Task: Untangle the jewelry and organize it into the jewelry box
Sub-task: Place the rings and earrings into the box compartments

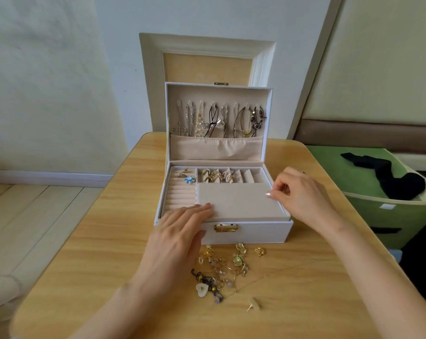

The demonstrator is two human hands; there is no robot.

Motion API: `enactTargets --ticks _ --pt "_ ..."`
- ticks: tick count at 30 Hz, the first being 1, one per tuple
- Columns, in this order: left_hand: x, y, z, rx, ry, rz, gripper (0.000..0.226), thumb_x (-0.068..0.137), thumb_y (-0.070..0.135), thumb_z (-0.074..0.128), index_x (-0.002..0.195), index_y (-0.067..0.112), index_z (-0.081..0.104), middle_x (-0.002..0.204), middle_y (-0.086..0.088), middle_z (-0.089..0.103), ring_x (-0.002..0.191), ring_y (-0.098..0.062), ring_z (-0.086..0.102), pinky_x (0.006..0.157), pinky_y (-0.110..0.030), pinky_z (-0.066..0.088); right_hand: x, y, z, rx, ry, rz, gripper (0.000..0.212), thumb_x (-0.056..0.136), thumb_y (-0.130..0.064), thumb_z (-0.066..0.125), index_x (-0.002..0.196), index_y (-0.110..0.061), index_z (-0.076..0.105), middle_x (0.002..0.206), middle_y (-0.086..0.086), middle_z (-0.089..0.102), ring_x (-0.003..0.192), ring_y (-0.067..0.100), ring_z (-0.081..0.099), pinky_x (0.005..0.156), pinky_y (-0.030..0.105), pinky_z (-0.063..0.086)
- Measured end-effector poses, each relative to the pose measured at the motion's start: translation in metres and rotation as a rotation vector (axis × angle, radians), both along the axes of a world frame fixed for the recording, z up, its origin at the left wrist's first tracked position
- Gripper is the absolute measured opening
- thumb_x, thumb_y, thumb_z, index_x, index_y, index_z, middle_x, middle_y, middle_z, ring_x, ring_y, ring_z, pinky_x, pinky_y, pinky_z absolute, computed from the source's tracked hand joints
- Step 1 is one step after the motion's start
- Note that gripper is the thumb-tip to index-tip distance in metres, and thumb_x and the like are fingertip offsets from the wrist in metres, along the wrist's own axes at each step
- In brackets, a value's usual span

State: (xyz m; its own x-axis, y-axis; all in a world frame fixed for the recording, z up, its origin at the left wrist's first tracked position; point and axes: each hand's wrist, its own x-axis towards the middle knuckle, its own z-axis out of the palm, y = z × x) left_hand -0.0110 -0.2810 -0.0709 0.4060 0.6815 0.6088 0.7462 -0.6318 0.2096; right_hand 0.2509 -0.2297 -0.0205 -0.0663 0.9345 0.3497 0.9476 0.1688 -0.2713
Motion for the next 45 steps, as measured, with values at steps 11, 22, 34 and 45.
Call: enactTargets --ticks 11,22,34,45 --pt "0.014 -0.018 0.000 0.164 0.124 -0.041 0.041 0.083 0.015 0.059 0.123 0.018 0.055 0.128 0.008 0.057 0.109 -0.016 0.050 0.096 -0.031 0.034 -0.001 -0.006 0.000 -0.142 1.154 0.239 0.013 0.092 -0.012 0.051 0.081 -0.011 0.059 0.067 -0.009 0.064 0.063 0.001 0.057 0.060 0.014 0.045" --pt "0.016 -0.025 0.004 0.191 0.218 0.048 0.062 0.070 0.017 0.067 0.131 0.020 0.054 0.148 0.008 0.036 0.101 -0.018 0.044 0.085 -0.031 0.028 -0.001 -0.010 0.000 -0.251 1.227 0.519 0.042 0.081 -0.010 0.054 0.121 -0.024 0.056 0.110 -0.003 0.069 0.100 0.013 0.062 0.086 0.027 0.045" --pt "0.018 -0.029 -0.001 0.096 0.108 0.369 0.084 0.050 0.006 0.084 0.127 0.017 0.054 0.119 -0.016 0.048 0.093 -0.028 0.041 0.075 -0.036 0.026 0.015 -0.006 -0.009 -0.149 1.027 0.294 0.031 0.075 -0.021 0.061 0.105 -0.020 0.070 0.112 -0.004 0.067 0.112 0.015 0.054 0.081 0.008 0.042" --pt "0.031 -0.027 0.000 0.188 0.074 0.019 0.014 0.087 0.023 0.056 0.099 0.018 0.057 0.090 0.001 0.054 0.075 -0.020 0.047 0.065 -0.031 0.036 0.009 -0.006 -0.012 -0.099 0.909 0.200 0.020 0.084 -0.002 0.062 0.093 -0.017 0.072 0.099 -0.001 0.070 0.100 0.017 0.059 0.092 0.026 0.046"
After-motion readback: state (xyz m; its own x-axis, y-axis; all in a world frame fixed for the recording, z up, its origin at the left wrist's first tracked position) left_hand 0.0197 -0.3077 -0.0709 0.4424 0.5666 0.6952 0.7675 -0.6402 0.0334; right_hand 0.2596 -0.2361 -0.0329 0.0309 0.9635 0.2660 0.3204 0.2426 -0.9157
